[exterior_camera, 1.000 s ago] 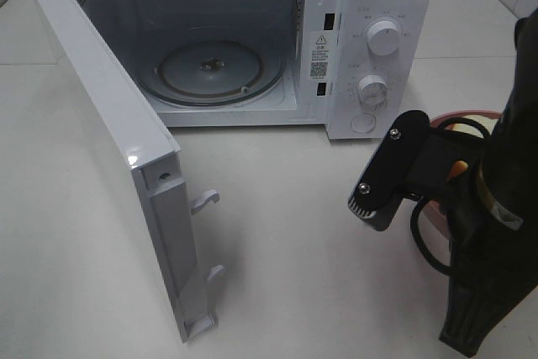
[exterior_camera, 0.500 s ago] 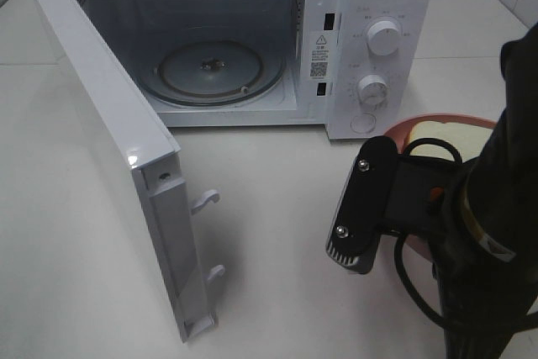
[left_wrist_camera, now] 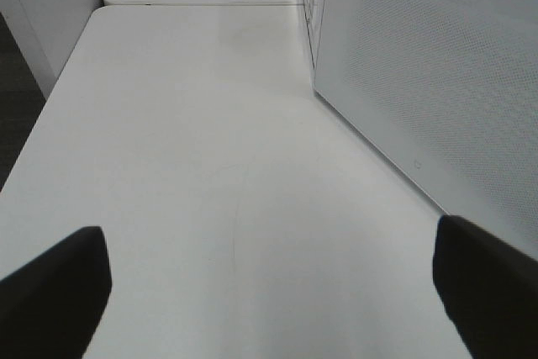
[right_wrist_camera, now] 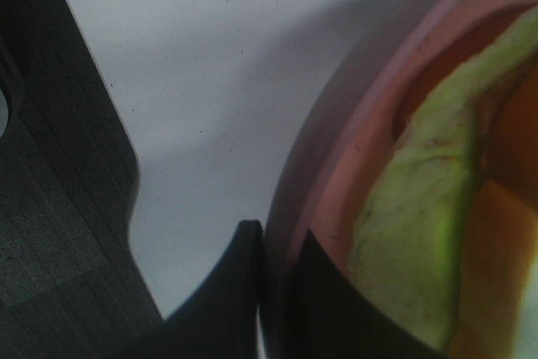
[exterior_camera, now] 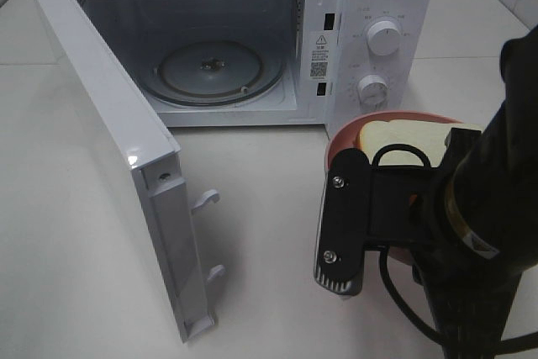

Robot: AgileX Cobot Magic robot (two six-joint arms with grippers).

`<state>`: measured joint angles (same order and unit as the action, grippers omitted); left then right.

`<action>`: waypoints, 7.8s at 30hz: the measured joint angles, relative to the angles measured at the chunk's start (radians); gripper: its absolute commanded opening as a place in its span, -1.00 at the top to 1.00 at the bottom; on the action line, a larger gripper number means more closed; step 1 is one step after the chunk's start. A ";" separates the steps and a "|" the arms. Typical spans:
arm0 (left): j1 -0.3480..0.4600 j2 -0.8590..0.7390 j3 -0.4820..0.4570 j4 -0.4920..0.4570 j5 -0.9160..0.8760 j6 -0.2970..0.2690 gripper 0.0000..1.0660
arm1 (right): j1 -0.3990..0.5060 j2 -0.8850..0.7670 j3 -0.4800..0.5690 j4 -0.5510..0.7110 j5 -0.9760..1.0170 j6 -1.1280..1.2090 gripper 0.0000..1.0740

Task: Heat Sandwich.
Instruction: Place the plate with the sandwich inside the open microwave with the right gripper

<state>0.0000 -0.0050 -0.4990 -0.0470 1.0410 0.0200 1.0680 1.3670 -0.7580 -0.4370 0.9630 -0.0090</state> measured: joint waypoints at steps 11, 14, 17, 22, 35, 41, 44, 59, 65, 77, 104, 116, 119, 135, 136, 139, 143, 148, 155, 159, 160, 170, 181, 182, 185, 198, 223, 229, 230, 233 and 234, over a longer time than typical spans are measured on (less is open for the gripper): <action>0.000 0.000 0.000 0.000 0.000 0.000 -0.83 | 0.000 0.000 0.000 -0.032 -0.034 -0.163 0.99; 0.000 0.000 0.000 0.000 0.000 0.000 -0.83 | 0.000 0.000 0.000 -0.069 -0.052 -0.180 0.99; 0.000 0.000 0.000 0.000 0.000 0.000 -0.83 | 0.000 0.000 0.000 -0.091 -0.077 -0.193 0.99; 0.000 0.000 0.000 0.000 0.000 0.000 -0.83 | 0.000 0.000 0.000 -0.100 -0.088 -0.241 0.99; 0.000 0.000 0.000 0.000 0.000 0.000 -0.83 | -0.116 0.000 0.000 -0.096 -0.218 -0.565 0.99; 0.000 0.000 0.000 0.000 0.000 0.000 -0.83 | -0.182 0.000 0.000 -0.040 -0.313 -0.705 0.99; 0.000 0.000 0.000 0.000 0.000 0.000 -0.83 | -0.222 0.000 0.000 -0.015 -0.349 -0.798 0.99; 0.000 0.000 0.000 0.000 0.000 0.000 -0.83 | -0.375 0.000 0.004 0.213 -0.422 -1.328 0.99; 0.000 0.000 0.000 0.000 0.000 0.000 -0.83 | -0.400 0.001 0.004 0.300 -0.422 -1.490 0.99; 0.000 0.000 0.000 0.000 0.000 0.000 -0.83 | -0.400 0.051 -0.028 0.321 -0.423 -1.541 0.99; 0.000 0.000 0.000 0.000 0.000 0.000 -0.83 | -0.396 0.318 -0.289 0.352 -0.482 -1.549 0.98; 0.000 0.000 0.000 0.000 0.000 0.000 -0.83 | -0.396 0.399 -0.373 0.366 -0.496 -1.549 0.98; 0.000 0.000 0.000 0.000 0.000 0.000 -0.83 | -0.396 0.426 -0.401 0.366 -0.496 -1.549 0.98; 0.000 0.000 0.000 0.000 0.000 0.000 -0.83 | -0.396 0.559 -0.571 0.366 -0.461 -1.508 0.98; 0.000 0.000 0.000 0.000 0.000 0.000 -0.83 | -0.396 0.569 -0.589 0.366 -0.453 -1.503 0.98; 0.000 0.000 0.000 0.000 0.000 0.000 -0.83 | -0.396 0.606 -0.653 0.357 -0.433 -1.471 0.98; 0.000 0.000 0.000 0.000 0.000 0.000 -0.83 | -0.396 0.639 -0.708 0.333 -0.409 -1.426 0.98; 0.000 0.000 0.000 0.000 0.000 0.000 -0.83 | -0.396 0.675 -0.758 0.294 -0.397 -1.370 0.98; 0.000 0.000 0.000 0.000 0.000 0.000 -0.83 | -0.396 0.727 -0.821 0.280 -0.370 -1.321 0.98; 0.000 0.000 0.000 0.000 0.000 0.000 -0.83 | -0.396 0.756 -0.867 0.268 -0.361 -1.287 0.98; 0.000 0.000 0.000 0.000 0.000 0.000 -0.83 | -0.396 0.765 -0.880 0.264 -0.359 -1.279 0.98; 0.000 0.000 0.000 0.000 0.000 0.000 -0.83 | -0.396 0.828 -0.975 0.238 -0.339 -1.225 0.98; 0.000 0.000 0.000 0.000 0.000 0.000 -0.83 | -0.396 0.897 -1.079 0.201 -0.329 -1.178 0.98; 0.000 0.000 0.000 0.000 0.000 0.000 -0.83 | -0.396 0.903 -1.089 0.201 -0.329 -1.171 0.98; 0.000 0.000 0.000 0.000 0.000 0.000 -0.83 | -0.396 0.917 -1.110 0.198 -0.330 -1.167 0.97; 0.000 0.000 0.000 0.000 0.000 0.000 -0.83 | -0.412 0.966 -1.163 0.199 -0.330 -1.143 0.94; 0.000 0.000 0.000 0.000 0.000 0.000 -0.83 | -0.422 0.969 -1.171 0.189 -0.368 -1.038 -0.45; 0.000 0.000 0.000 0.000 0.000 0.000 -0.83 | -0.422 0.967 -1.171 0.189 -0.368 -0.990 -0.44; 0.000 0.000 0.000 0.000 0.000 0.000 -0.83 | -0.422 0.965 -1.171 0.189 -0.368 -0.987 -0.44; 0.000 0.000 0.000 0.000 0.000 0.000 -0.83 | -0.422 0.954 -1.171 0.189 -0.368 -0.980 -0.42; 0.000 0.000 0.000 0.000 0.000 0.000 -0.83 | -0.422 0.951 -1.171 0.190 -0.368 -0.978 -0.42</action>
<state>0.0000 -0.0050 -0.4990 -0.0470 1.0410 0.0200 0.6460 2.3180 -1.9290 -0.2470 0.5950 -0.9870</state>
